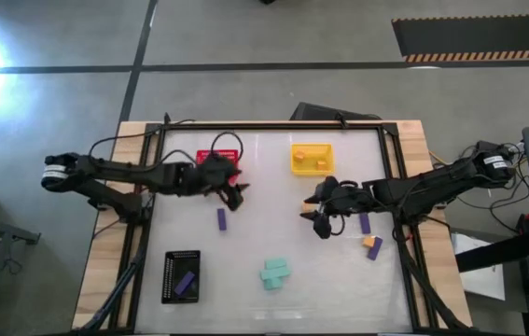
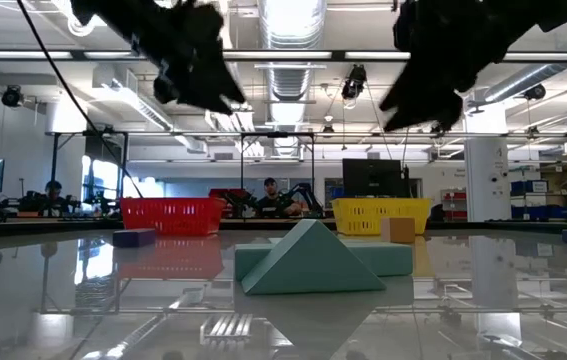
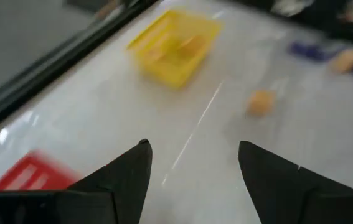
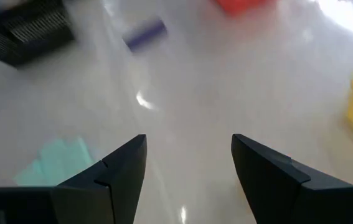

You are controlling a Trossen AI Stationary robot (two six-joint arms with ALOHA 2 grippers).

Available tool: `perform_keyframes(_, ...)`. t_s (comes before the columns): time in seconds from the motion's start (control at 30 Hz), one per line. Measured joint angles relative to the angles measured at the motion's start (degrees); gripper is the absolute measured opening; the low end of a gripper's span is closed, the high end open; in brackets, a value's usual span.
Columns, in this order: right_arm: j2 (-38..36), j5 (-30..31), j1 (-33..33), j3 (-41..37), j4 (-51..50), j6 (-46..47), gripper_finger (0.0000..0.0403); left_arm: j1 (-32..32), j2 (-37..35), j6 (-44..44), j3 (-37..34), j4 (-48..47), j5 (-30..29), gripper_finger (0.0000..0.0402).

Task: Sort & place blocks by color
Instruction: Put the yellow block into the yellow bin

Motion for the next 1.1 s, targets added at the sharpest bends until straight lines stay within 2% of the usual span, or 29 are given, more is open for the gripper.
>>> perform_keyframes(0.17, 2.89, -0.03, 0.59, 4.65, -14.28, 3.63, 0.0224, -5.75, 0.31, 5.27, -0.07, 7.72, -0.33, 0.0224)
perform_keyframes(0.27, 5.16, 0.08, 1.83, 7.05, -23.74, -1.88, 0.0224, -7.58, 0.31, 6.45, -0.07, 9.59, -0.52, 0.0224)
perform_keyframes(0.37, 7.45, 1.01, 2.47, 6.91, -27.79, -7.71, 0.0224, -8.58, 0.31, 6.46, -0.08, 9.88, -0.52, 0.0224)
perform_keyframes(0.53, 12.07, 3.52, 1.76, 5.81, -24.72, -14.81, 0.0224, -8.89, 0.74, 6.48, -0.11, 9.82, -0.52, 0.0224)
perform_keyframes(0.77, 16.46, 3.39, -1.21, 5.73, -15.36, -23.12, 0.0224, -8.88, 0.74, 6.5, -0.11, 9.89, -0.52, 0.0224)
perform_keyframes(1.1, 19.78, -1.43, -6.6, 4.95, -9.55, -27.91, 0.0224, -8.87, 0.74, 6.5, -0.11, 9.89, -0.52, 0.0224)
